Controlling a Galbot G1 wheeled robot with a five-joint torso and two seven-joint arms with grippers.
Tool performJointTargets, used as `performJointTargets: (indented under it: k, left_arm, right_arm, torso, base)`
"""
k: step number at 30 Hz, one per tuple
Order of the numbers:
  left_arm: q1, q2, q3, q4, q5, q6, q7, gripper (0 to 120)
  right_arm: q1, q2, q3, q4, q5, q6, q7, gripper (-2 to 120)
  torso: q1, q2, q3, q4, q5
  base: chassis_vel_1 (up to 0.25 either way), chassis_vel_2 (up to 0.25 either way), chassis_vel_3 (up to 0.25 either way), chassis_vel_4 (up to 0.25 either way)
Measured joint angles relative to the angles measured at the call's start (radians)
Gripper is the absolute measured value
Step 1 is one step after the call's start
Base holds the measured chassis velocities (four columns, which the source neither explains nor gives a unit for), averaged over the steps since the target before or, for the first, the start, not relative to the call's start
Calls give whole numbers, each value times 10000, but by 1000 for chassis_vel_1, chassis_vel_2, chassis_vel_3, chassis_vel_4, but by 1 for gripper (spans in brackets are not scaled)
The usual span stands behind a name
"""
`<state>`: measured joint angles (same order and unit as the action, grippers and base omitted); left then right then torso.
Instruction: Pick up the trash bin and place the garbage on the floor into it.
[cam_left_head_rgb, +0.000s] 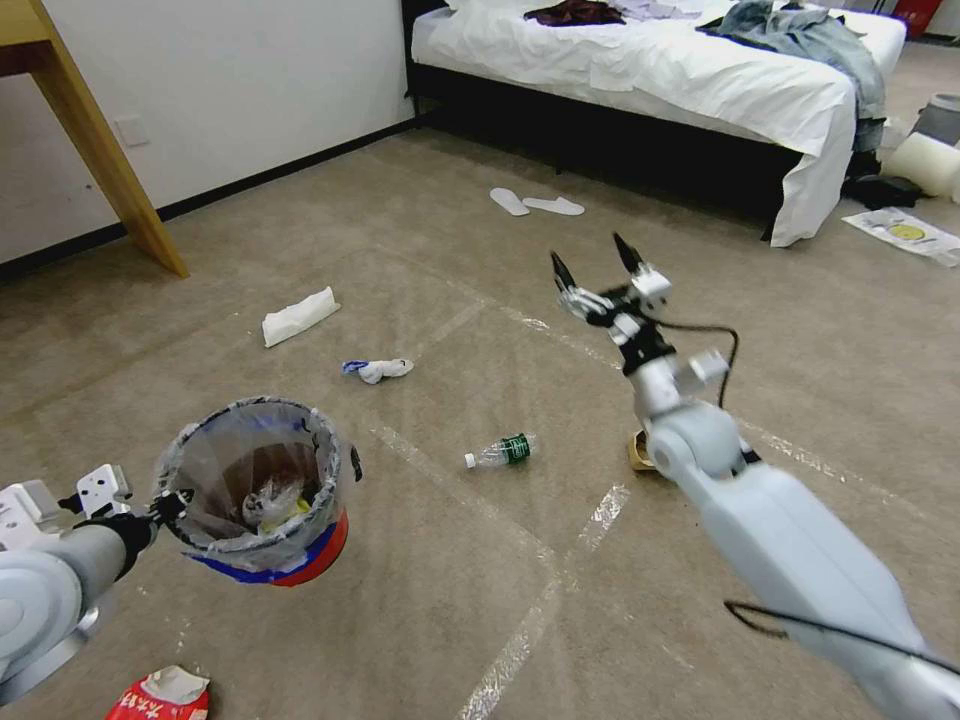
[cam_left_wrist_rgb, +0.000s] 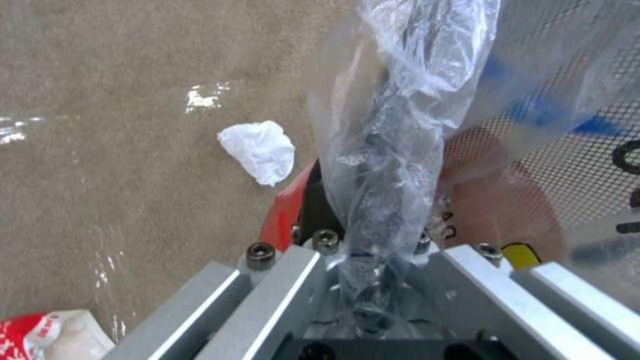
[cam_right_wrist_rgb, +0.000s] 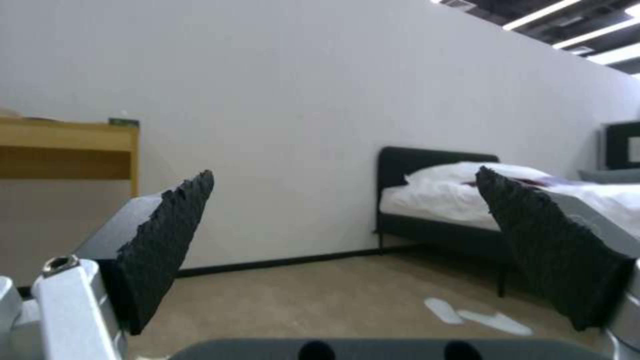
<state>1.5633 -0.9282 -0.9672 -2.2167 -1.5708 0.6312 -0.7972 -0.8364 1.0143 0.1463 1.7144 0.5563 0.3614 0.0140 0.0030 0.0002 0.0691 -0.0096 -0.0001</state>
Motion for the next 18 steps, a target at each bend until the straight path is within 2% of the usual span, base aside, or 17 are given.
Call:
performJointTargets:
  k: [2, 6, 18]
  left_arm:
    - [133, -217, -150, -108, 43, 29, -1, 0]
    - [272, -289, -367, -211, 46, 37, -17, 0]
    - [486, -324, -672, -601, -307, 157, -356, 0]
  right_arm:
    - [-1198, 434, 844, 444, -561, 80, -69, 100]
    - [-2186, 1026, 1622, 891, -909, 155, -134, 100]
    - [-4232, 2404, 2932, 1590, -1955, 525, -596, 100]
  torso:
    - [0, 0, 0, -2, 1]
    - [0, 0, 0, -1, 0]
    - [0, 0, 1, -1, 0]
  base:
    - [0, 0, 0, 0]
    - [0, 0, 0, 0]
    - [0, 0, 0, 0]
